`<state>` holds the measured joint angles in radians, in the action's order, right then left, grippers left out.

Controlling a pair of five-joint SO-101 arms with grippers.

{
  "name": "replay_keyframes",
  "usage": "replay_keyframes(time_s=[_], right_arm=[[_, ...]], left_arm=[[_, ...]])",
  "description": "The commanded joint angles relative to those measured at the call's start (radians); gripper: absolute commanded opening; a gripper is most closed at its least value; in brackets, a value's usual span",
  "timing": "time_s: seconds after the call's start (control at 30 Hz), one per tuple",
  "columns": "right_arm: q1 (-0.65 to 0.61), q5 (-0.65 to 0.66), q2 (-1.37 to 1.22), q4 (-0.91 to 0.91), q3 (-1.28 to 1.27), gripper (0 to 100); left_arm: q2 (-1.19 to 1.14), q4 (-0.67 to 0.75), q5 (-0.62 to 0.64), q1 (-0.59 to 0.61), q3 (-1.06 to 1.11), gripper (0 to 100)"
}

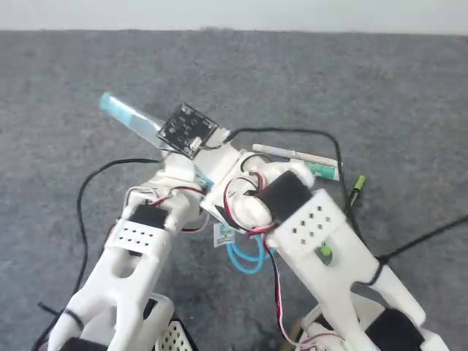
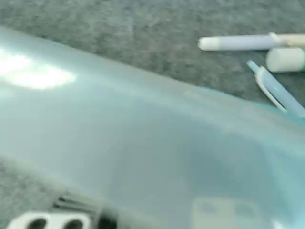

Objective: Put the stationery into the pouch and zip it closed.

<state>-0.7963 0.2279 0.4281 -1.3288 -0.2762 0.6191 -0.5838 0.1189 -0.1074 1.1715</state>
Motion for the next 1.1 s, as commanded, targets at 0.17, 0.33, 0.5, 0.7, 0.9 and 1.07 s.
replay_keyframes(time_s=[0.17,0.33,0.5,0.7,0.9,1.07], right_arm=[[0.117,0.015,0.016,0.437,-0.440,0.6],[0.127,0.018,0.007,0.509,-0.535,0.6],[0.127,0.012,0.007,0.536,-0.555,0.6],[0.183,-0.005,0.018,0.539,-0.548,0.6],[0.232,-0.014,0.021,0.490,-0.497,0.6],[0.232,-0.008,0.051,0.475,-0.494,0.6]], left_arm=[[0.011,-0.037,0.025,0.275,-0.074,14],[0.011,-0.126,0.023,0.358,-0.139,14],[0.014,-0.264,-0.026,0.365,-0.225,14],[0.265,-0.348,-0.109,0.353,-0.191,15],[0.634,-0.525,-0.238,0.181,-0.122,21],[0.776,-0.644,-0.282,0.051,-0.120,23]])
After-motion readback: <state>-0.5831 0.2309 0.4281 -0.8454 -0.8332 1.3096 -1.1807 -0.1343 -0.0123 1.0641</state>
